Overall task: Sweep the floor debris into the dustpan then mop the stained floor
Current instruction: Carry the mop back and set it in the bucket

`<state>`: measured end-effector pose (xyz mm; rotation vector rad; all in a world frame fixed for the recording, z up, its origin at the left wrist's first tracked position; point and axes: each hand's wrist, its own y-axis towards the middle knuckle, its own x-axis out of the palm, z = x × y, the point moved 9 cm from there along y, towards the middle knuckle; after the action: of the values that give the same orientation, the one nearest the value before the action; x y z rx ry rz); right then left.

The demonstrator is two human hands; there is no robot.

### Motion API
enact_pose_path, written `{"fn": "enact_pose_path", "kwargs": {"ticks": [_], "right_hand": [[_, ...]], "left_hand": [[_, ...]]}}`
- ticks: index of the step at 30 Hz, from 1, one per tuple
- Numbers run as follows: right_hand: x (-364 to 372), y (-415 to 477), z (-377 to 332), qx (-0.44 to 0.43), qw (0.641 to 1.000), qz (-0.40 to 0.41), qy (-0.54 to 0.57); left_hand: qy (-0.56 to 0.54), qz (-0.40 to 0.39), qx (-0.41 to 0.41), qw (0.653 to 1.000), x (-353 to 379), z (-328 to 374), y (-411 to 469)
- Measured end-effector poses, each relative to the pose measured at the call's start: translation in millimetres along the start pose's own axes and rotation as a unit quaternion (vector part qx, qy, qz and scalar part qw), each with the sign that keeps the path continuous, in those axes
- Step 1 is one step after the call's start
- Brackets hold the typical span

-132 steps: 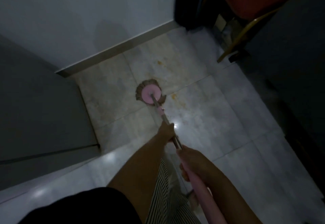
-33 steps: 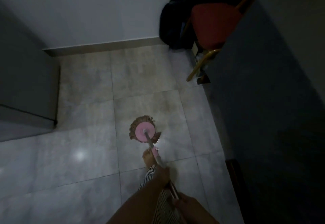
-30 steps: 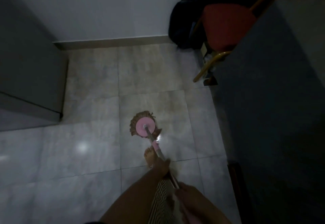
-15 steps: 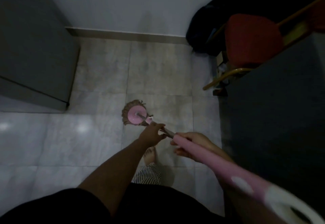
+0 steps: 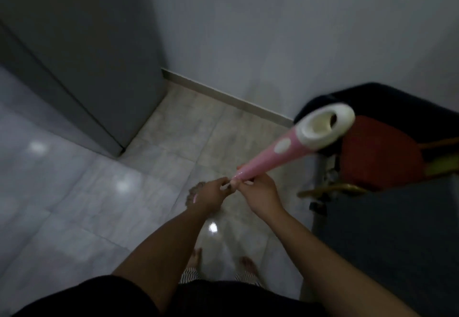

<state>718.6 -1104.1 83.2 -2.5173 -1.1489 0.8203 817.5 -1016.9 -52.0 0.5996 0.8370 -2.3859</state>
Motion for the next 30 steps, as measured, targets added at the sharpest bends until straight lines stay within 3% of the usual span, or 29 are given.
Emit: {"fn": "enact_pose_path", "kwargs": {"ticks": [6,12,19,30], "right_hand": [[-3,11,-62,-0.142,0.975,-0.143,-0.094],[32,-35,-114,-0.281,0.918,-0.255,-0.115],[131,-129,-152,-0.347,0.843,-0.394,-0.12],[301,-361,-156,-0.422,0.708,-0.549,-0.141]], "left_hand": [[-0.056,0.117,-0.049,0.99,-24,19,-27],[-0.126,0.222,-0.098,0.962,-51,10,-89],[-0.124,0.337,-0.161,0.919,-105,-44,-203],[-0.154,0.504,-0.247,0.813,-171,-163,-460]]}}
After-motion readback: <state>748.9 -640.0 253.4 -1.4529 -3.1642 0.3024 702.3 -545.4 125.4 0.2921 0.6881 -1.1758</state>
